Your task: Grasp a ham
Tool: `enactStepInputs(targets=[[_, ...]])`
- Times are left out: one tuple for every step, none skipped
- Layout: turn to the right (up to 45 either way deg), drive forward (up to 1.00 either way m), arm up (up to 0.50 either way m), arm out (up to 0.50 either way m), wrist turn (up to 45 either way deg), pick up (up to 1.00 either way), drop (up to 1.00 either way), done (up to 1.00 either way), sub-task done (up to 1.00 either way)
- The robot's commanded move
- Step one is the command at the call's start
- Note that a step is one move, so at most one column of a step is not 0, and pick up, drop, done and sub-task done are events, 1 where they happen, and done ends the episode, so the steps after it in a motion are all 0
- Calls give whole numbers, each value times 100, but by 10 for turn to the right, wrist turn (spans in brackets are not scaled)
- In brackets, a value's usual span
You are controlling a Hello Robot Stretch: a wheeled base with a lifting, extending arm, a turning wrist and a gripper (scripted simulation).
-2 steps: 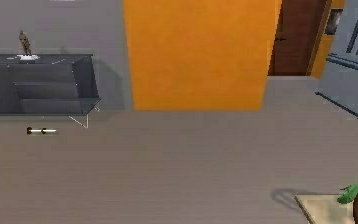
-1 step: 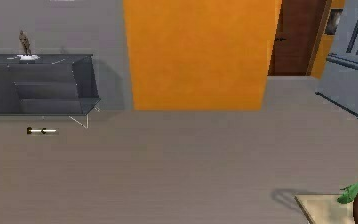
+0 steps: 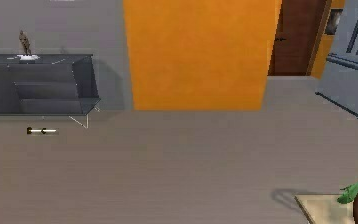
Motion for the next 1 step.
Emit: enactStepInputs(targets=[[0,0,0,0,360,0,0,0,0]])
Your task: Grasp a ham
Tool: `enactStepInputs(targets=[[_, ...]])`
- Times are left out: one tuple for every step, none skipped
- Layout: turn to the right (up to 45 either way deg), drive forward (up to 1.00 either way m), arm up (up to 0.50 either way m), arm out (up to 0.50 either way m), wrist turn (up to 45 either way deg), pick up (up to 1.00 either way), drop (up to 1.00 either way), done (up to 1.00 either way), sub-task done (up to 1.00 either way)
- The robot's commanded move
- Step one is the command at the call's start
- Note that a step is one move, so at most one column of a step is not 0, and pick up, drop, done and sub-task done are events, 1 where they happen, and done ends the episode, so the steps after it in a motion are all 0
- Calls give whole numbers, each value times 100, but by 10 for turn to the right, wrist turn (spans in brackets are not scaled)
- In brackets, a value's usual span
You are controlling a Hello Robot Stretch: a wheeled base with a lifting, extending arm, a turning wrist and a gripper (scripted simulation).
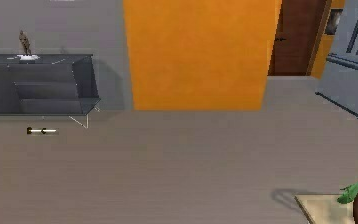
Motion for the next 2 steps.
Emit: enactStepInputs(targets=[[0,0,0,0,90,0,0,0,0],[0,0,-50,0,0,0,0,0,0]])
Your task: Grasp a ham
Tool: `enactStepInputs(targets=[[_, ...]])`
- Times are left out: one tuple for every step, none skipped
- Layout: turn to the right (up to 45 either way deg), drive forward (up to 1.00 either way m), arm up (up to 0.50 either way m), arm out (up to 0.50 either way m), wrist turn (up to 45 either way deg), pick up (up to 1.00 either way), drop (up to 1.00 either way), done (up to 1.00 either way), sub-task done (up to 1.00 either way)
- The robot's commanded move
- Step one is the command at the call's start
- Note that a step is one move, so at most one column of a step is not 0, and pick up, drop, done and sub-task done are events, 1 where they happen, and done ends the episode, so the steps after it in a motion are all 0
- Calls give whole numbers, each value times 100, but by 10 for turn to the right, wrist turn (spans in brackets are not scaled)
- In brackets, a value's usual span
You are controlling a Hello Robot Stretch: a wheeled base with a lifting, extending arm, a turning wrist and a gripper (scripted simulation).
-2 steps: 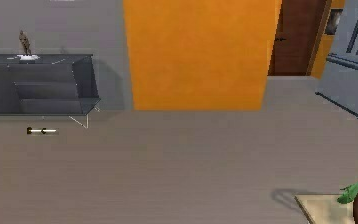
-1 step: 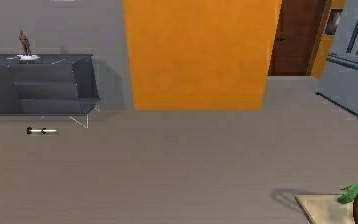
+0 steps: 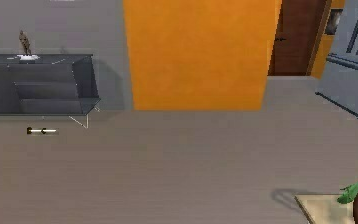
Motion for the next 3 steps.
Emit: enactStepInputs(targets=[[0,0,-34,0,0,0,0,0,0],[0,0,0,0,0,100,0,0,0],[0,0,10,0,0,0,0,0,0]])
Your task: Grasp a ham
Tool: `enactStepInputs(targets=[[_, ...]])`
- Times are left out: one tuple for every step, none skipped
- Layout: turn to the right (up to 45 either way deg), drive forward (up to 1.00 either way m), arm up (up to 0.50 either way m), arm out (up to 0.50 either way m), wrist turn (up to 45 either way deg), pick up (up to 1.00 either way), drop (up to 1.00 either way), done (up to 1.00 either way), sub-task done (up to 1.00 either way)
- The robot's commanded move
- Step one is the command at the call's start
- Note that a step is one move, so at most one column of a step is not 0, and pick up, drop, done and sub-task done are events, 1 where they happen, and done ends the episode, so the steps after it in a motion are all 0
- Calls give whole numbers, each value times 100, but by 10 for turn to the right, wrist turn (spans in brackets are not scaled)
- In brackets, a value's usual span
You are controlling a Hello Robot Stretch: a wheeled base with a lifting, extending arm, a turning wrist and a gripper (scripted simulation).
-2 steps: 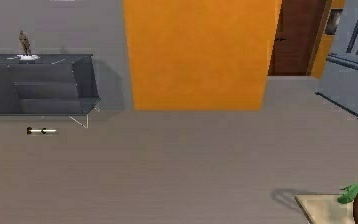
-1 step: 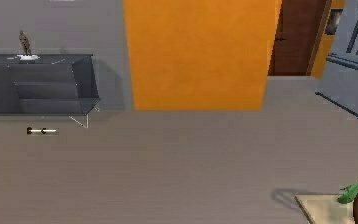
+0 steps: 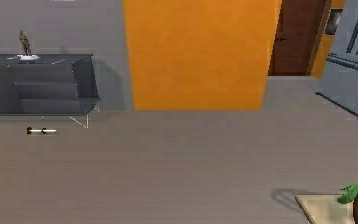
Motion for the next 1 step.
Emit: enactStepInputs(targets=[[0,0,0,0,0,0,0,100,0]])
